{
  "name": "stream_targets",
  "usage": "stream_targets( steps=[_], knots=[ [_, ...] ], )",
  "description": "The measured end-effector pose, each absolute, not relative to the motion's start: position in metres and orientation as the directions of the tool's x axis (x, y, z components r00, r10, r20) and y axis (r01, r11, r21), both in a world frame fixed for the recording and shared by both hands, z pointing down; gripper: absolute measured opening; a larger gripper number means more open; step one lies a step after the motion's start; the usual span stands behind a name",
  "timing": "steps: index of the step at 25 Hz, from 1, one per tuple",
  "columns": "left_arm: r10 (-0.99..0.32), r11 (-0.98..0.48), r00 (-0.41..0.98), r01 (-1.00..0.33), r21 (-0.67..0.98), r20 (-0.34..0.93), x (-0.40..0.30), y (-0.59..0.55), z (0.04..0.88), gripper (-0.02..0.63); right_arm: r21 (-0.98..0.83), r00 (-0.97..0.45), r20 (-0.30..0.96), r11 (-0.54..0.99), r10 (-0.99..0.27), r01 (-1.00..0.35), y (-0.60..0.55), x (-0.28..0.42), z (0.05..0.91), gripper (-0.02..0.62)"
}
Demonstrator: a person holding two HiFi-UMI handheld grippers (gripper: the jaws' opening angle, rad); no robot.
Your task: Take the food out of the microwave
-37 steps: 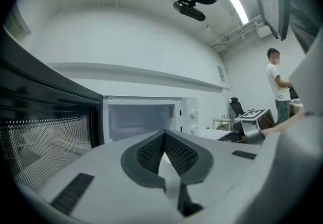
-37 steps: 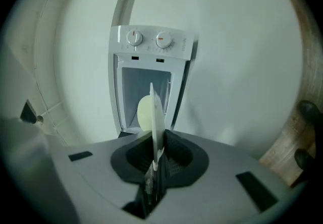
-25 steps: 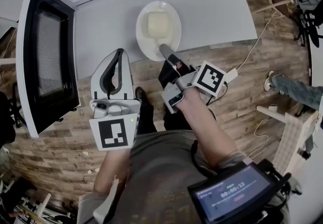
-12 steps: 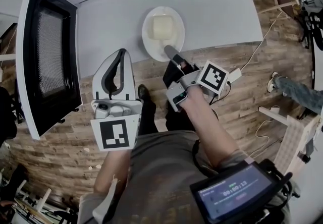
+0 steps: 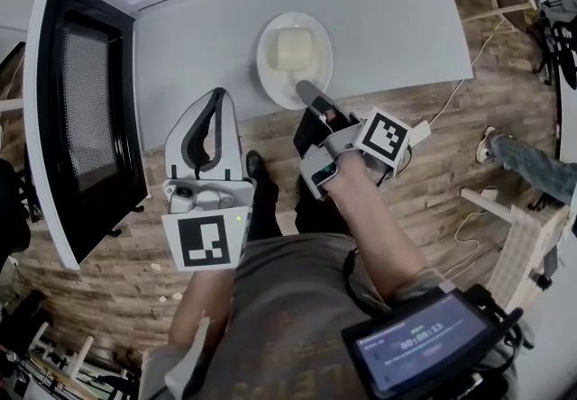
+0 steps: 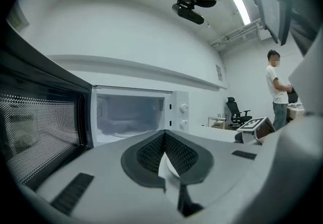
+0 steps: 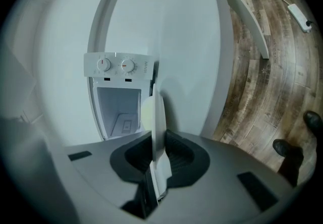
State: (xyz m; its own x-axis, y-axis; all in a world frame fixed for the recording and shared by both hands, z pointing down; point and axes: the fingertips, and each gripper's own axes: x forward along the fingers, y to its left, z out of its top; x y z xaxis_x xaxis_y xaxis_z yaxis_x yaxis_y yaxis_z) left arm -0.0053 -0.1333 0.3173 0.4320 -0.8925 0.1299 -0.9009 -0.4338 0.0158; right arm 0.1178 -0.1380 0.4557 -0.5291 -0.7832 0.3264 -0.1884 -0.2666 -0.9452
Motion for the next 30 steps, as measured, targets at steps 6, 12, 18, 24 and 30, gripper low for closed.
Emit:
stream_targets(
  steps=[6, 12, 18, 24, 30],
  knots=[
    [-0.89, -0.436, 0.435, -0.9, 0.025, 0.136, -0.005, -0.136, 0.318, 0.008, -0.949, -0.544, 0.314, -0.252, -0.778, -0.187, -0.145, 0.115, 0.45, 0.124],
    [-0.881, -0.452, 0.453, -0.891, 0.04, 0.139, -0.001, -0.137, 0.319, 0.008, -0.955, -0.574, 0.296, -0.243, -0.763, -0.169, -0.143, 0.113, 0.445, 0.197],
    [-0.877, -0.461, 0.462, -0.886, 0.041, 0.134, 0.002, -0.137, 0.319, 0.008, -0.954, -0.609, 0.296, -0.256, -0.736, -0.155, -0.144, 0.112, 0.443, 0.252],
    [-0.871, -0.47, 0.472, -0.881, 0.052, 0.132, 0.005, -0.136, 0.32, 0.008, -0.951, -0.615, 0.303, -0.275, -0.728, -0.143, -0.144, 0.115, 0.439, 0.29],
    [-0.866, -0.476, 0.479, -0.877, 0.058, 0.144, 0.007, -0.131, 0.325, 0.008, -0.95, -0.635, 0.305, -0.27, -0.71, -0.155, -0.141, 0.111, 0.438, 0.312]
  ],
)
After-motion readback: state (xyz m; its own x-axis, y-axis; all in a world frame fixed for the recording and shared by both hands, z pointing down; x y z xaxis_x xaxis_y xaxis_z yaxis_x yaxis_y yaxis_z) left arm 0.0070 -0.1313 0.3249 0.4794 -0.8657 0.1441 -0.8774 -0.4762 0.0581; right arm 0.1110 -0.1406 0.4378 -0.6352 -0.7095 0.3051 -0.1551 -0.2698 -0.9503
